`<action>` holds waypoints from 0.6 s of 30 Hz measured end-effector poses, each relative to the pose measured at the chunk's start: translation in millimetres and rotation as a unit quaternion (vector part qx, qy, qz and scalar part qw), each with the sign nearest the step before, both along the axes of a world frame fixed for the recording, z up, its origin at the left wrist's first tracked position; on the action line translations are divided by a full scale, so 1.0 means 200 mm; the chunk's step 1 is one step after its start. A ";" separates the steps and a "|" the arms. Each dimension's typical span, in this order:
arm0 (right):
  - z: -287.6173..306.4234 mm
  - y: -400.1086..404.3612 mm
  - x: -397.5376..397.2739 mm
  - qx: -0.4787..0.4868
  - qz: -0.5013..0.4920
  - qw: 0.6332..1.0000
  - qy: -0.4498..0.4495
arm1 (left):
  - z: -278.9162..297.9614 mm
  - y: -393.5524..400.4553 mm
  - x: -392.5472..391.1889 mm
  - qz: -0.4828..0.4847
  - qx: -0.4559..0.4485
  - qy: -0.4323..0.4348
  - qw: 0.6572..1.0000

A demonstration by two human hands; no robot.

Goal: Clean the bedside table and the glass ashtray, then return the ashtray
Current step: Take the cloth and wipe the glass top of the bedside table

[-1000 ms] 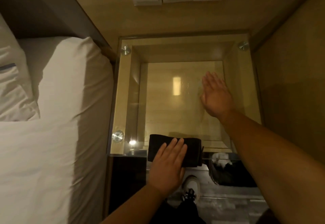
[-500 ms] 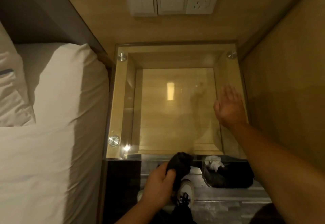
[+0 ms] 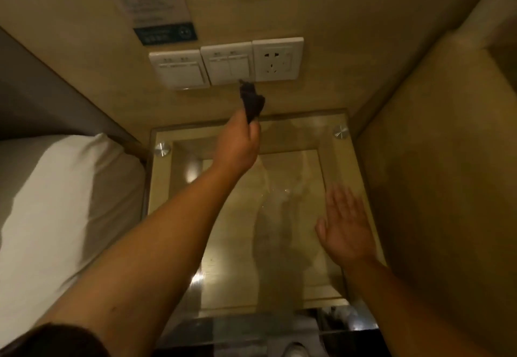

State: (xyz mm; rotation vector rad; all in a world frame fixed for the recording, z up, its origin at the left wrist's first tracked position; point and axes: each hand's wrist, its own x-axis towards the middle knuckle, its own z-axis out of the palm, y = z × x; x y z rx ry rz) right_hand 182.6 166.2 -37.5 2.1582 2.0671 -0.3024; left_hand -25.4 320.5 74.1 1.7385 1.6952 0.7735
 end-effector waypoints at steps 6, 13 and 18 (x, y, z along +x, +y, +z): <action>-0.04 0.01 0.01 0.037 0.009 0.999 0.014 | -0.45 0.35 0.18 -0.227 -0.042 0.291 0.929; -0.04 0.01 0.01 0.045 0.009 0.999 0.015 | -0.55 0.26 0.17 -0.231 0.014 0.336 0.913; -0.02 0.01 0.01 0.031 0.006 0.999 0.011 | -0.54 -0.08 0.12 -0.253 0.000 0.310 0.916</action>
